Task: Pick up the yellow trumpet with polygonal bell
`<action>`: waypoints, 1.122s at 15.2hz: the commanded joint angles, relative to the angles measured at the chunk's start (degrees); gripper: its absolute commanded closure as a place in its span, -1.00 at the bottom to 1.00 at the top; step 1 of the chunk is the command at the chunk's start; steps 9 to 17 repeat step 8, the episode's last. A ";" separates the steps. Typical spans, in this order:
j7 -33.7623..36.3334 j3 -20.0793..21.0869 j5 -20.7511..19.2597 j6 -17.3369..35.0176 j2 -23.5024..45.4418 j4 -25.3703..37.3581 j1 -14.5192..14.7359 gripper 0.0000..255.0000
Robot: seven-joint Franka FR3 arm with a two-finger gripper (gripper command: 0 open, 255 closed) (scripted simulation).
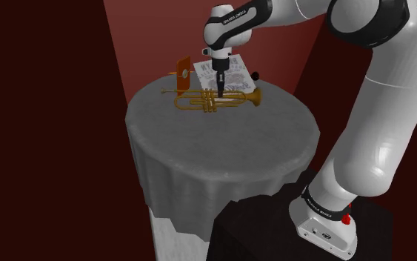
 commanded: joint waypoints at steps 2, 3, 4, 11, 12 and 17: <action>0.05 -0.08 -0.25 -2.31 -0.77 1.60 0.01 1.00; 0.08 -0.09 -0.33 -3.03 -1.00 2.09 0.03 1.00; 0.11 -0.10 -0.39 -3.74 -1.23 2.59 0.04 1.00; 0.16 -0.12 -0.53 -5.29 -1.67 3.71 0.07 1.00; 0.16 -0.12 -0.53 -5.29 -1.67 3.71 0.07 1.00; 0.16 -0.12 -0.53 -5.29 -1.67 3.71 0.07 1.00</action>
